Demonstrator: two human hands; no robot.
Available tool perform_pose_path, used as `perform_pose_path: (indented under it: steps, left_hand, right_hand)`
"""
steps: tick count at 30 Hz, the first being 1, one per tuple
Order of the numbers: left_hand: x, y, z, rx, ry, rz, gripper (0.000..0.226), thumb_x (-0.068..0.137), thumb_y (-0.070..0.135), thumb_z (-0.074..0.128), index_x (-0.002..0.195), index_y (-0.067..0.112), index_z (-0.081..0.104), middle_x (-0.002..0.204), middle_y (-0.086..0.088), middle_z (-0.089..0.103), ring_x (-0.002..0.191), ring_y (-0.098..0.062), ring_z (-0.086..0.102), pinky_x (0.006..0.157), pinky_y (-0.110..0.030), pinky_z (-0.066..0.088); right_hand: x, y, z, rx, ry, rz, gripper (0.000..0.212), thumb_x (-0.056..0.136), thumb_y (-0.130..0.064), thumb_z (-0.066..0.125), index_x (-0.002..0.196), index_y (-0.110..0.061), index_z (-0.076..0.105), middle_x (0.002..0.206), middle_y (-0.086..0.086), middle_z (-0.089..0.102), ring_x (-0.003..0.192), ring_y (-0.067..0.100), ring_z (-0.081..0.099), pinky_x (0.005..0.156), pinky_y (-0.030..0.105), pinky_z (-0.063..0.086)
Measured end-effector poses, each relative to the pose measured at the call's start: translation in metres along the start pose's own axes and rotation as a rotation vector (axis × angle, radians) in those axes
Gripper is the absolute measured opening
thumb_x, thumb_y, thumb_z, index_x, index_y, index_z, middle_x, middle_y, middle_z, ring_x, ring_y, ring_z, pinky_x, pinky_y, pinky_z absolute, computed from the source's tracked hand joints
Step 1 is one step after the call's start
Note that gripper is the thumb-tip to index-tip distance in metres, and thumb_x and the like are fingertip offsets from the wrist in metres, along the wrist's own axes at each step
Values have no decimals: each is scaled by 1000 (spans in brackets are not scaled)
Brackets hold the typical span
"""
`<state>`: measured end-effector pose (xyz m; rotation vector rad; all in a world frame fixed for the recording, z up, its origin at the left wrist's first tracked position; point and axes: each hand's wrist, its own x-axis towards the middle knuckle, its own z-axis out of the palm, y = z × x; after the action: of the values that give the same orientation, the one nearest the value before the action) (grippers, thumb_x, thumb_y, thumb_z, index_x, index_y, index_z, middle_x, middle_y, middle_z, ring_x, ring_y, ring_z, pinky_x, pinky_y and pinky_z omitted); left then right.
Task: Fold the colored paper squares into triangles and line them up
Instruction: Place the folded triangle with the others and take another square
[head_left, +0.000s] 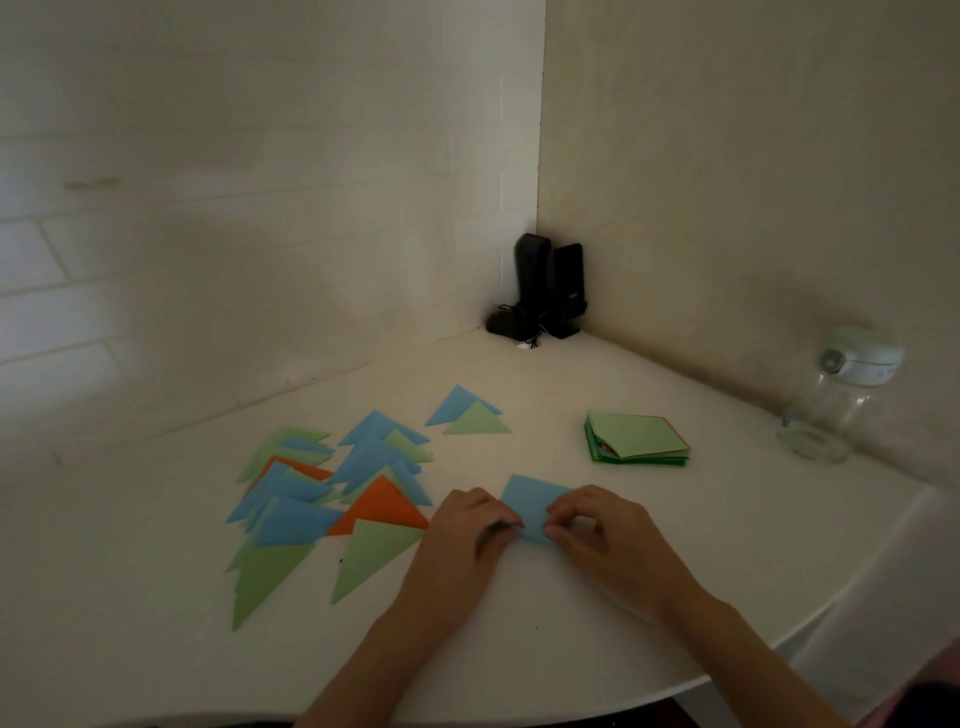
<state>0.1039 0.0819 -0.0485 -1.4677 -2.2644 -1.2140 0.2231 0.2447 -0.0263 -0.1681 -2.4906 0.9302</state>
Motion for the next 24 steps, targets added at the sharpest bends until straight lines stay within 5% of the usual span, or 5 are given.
perform_pose_path:
  steps: [5, 10, 14, 18, 24]
  left_hand:
    - [-1, 4, -1, -23, 23, -12, 16, 84, 35, 57, 89, 23, 66, 87, 17, 61, 85, -1, 50, 76, -19, 41]
    - [0, 4, -2, -11, 42, -73, 13, 78, 28, 68, 90, 27, 67, 87, 33, 56, 89, 1, 51, 77, -14, 41]
    - [2, 6, -2, -15, 60, -149, 19, 74, 36, 70, 91, 30, 65, 77, 25, 55, 85, 0, 51, 76, -19, 43]
    - [6, 6, 5, 42, 92, -202, 34, 66, 57, 60, 89, 33, 63, 71, 19, 55, 80, -7, 52, 74, -36, 46]
    - [8, 3, 9, 19, 102, -228, 32, 63, 47, 71, 89, 32, 61, 69, 15, 56, 74, -3, 50, 70, -34, 46]
  right_hand:
    - [-12, 3, -2, -76, -47, -6, 11, 80, -32, 70, 83, -21, 73, 104, -14, 61, 101, -8, 54, 87, 0, 33]
    - [-8, 2, 12, -106, 55, 80, 21, 72, -40, 66, 73, -20, 71, 102, -6, 58, 94, 3, 57, 86, 18, 42]
    - [-3, 3, 18, -135, 80, 167, 14, 76, -30, 74, 72, -18, 71, 110, 0, 54, 103, 14, 54, 92, 35, 44]
    - [0, 0, 28, -220, 116, 215, 19, 73, -36, 76, 70, -19, 67, 110, 0, 55, 99, 19, 53, 83, 32, 42]
    - [1, -4, 23, -133, 106, 261, 21, 74, -39, 75, 75, -25, 61, 110, -5, 49, 103, 14, 48, 88, 29, 39]
